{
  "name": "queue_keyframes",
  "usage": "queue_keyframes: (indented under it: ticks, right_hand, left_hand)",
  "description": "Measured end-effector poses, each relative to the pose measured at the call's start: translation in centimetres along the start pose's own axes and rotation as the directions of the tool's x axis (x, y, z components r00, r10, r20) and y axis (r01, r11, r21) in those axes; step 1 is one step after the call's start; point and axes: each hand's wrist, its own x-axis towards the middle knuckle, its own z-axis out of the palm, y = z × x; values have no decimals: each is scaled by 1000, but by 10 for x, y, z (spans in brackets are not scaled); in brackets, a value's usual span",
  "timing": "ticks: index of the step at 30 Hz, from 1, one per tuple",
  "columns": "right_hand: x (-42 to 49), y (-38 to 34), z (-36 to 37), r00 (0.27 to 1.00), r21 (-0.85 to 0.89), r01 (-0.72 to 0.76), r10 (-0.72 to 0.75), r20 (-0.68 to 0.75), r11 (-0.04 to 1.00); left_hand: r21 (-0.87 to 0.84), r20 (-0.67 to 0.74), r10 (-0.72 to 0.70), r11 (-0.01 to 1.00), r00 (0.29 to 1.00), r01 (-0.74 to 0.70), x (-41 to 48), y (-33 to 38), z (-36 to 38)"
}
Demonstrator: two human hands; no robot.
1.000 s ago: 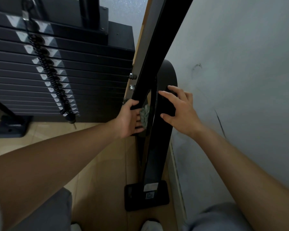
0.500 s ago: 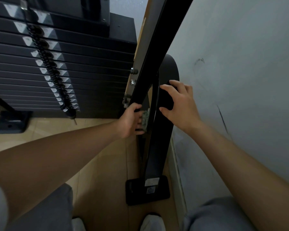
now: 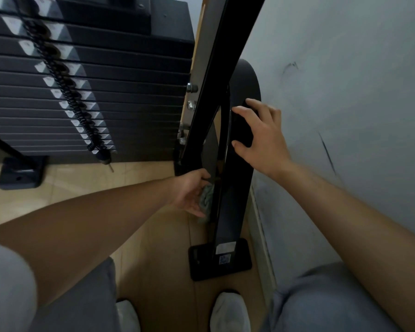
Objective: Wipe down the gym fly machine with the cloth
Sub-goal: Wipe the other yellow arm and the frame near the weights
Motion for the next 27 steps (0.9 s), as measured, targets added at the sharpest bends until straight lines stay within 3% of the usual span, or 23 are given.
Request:
queue_keyframes:
  ticks: [6, 10, 15, 18, 24, 27]
  right_hand:
    - [0, 0, 0, 1000, 8, 6, -6, 7, 1000]
    - [-1, 1, -1, 1000, 28, 8, -8, 0, 1000]
    - [-2, 2, 0, 1000, 31, 14, -14, -9, 999]
    - [-4, 3, 1, 1000, 43, 11, -10, -16, 999]
    - [-5, 3, 0, 1000, 55, 20, -19, -20, 998]
    - [-5, 3, -1, 1000, 46, 18, -17, -14, 999]
  left_hand:
    - [-106, -23, 220, 970, 975, -221, -3, 26, -1]
    - [-173, -106, 277, 941, 955, -292, -8, 30, -2]
    - [105, -113, 185, 979, 976, -174, -5, 10, -6]
    - [316, -147, 181, 940, 972, -128, -5, 6, -13]
    - [367, -311, 425, 879, 850, -306, 2, 29, -33]
    - [417, -260, 598, 778, 758, -471, 12, 45, -37]
